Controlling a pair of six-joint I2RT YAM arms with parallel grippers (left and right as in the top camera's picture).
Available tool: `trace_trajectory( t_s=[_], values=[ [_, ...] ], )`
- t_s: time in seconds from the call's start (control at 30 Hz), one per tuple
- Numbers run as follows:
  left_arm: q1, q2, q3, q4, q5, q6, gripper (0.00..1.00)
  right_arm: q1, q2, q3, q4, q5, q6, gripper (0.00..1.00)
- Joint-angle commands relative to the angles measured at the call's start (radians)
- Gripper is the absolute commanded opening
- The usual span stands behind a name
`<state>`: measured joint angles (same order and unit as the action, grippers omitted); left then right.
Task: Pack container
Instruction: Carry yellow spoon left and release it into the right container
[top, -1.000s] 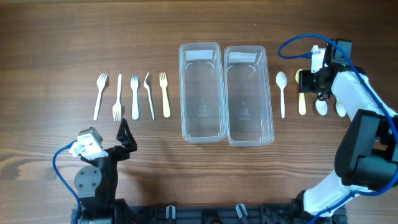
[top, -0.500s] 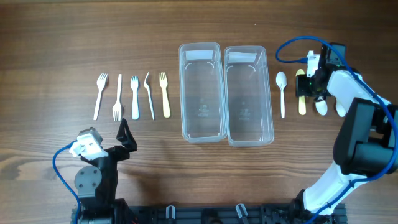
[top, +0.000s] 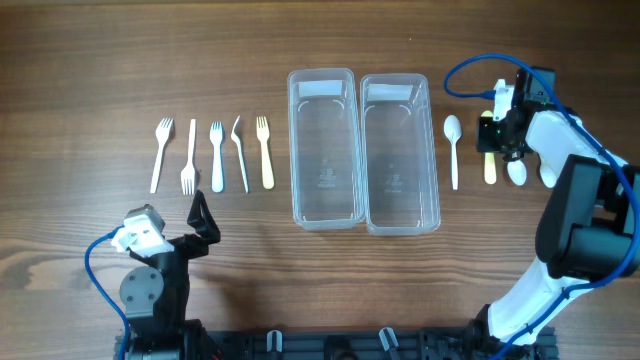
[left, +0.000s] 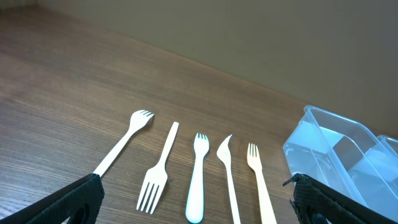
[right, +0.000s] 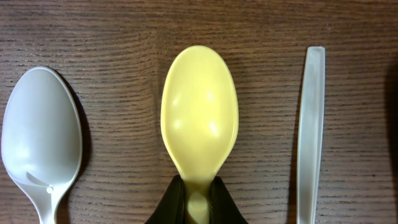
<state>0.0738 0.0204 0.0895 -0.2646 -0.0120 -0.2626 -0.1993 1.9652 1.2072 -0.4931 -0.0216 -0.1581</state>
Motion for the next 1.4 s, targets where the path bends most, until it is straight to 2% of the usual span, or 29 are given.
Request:
trace_trajectory(
  t_s=[0.0, 0.37, 0.5, 0.63, 0.77, 1.03, 1.37],
  values=[
    [-0.005, -0.006, -0.007, 0.002, 0.016, 0.024, 1.0, 0.005, -0.002, 0.032, -0.01, -0.002, 0.004, 0.04],
    [-0.005, -0.006, -0.007, 0.003, 0.016, 0.024, 1.0, 0.03, -0.188, 0.267, -0.142, -0.01, 0.004, 0.04],
    [-0.005, -0.006, -0.007, 0.002, 0.016, 0.024, 1.0, 0.095, -0.252, 0.35, -0.204, -0.049, 0.034, 0.04],
    [-0.005, -0.006, -0.007, 0.003, 0.016, 0.024, 1.0, 0.211, -0.317, 0.36, -0.228, -0.115, 0.108, 0.04],
    [-0.005, -0.006, -0.007, 0.002, 0.016, 0.024, 1.0, 0.305, -0.319, 0.353, -0.253, -0.141, 0.166, 0.04],
    [-0.005, -0.006, -0.007, 0.003, 0.016, 0.024, 1.0, 0.426, -0.253, 0.299, -0.267, -0.137, 0.188, 0.04],
    [-0.005, -0.006, -0.007, 0.002, 0.016, 0.024, 1.0, 0.436, -0.13, 0.27, -0.269, -0.137, 0.21, 0.04]
  ],
)
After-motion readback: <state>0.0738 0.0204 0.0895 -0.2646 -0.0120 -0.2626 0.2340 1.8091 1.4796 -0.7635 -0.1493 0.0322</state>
